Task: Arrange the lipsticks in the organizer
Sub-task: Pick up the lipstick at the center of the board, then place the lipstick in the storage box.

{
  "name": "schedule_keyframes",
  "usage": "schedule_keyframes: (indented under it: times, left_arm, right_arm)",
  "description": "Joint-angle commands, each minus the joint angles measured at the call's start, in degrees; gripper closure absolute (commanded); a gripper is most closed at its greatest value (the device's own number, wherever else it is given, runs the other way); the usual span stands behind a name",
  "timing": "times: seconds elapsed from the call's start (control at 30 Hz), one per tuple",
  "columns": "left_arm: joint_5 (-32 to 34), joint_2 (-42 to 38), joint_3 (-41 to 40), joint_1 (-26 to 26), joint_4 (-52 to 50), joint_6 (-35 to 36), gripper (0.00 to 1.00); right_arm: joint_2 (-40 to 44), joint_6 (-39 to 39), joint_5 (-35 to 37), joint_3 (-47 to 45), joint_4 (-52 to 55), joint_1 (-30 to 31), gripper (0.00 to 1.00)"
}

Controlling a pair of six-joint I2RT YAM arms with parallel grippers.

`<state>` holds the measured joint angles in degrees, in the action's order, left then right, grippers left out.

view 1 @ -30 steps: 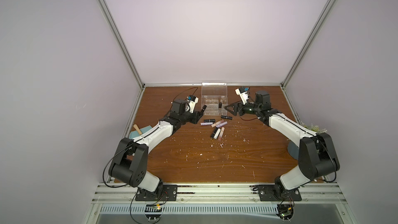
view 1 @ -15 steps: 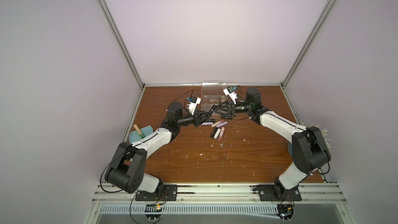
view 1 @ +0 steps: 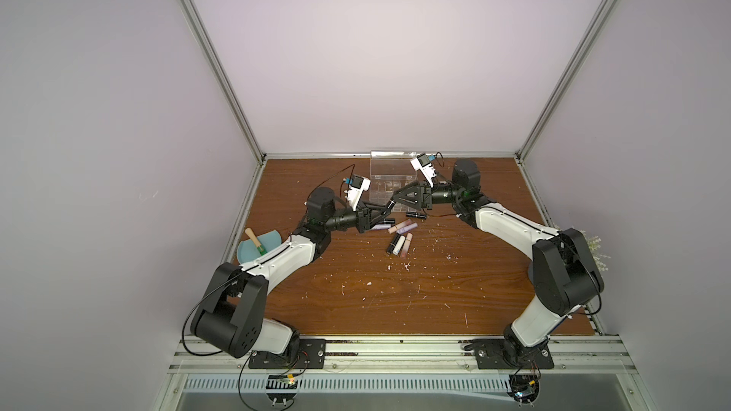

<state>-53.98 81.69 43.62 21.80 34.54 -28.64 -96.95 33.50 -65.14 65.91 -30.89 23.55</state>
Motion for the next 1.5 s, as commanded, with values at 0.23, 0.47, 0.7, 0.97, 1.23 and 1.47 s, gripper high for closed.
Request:
schedule_keyframes:
  times: [0.23,0.47,0.7,0.97,1.23,1.47]
  left_arm:
    - [-0.4,-1.1,1.1,0.6,0.1,1.0,0.71]
    - [1.4,-1.4,1.5,0.6,-1.4,1.5,0.53]
    - [14.7,-4.4,2.7,0.6,-13.5,8.2,0.04]
    - [28.8,-9.9,-0.6,0.6,-15.4,11.4,0.03]
    - [32.0,-11.2,-2.1,0.6,-16.3,13.2,0.03]
    - [32.0,-9.6,-2.3,0.6,-16.3,14.0,0.03]
  right_arm:
    - [0.3,3.5,-3.7,0.2,-6.6,0.8,0.71]
    - [0.2,3.9,-3.5,0.3,-6.9,0.8,0.86]
    - [0.7,-12.0,6.0,6.4,15.7,0.8,0.87]
    - [-1.2,-22.1,27.5,12.2,27.1,1.0,0.86]
    - [-6.1,-28.0,45.8,17.3,27.4,2.7,0.85]
    - [-9.9,-30.9,57.5,17.7,22.1,4.1,0.87]
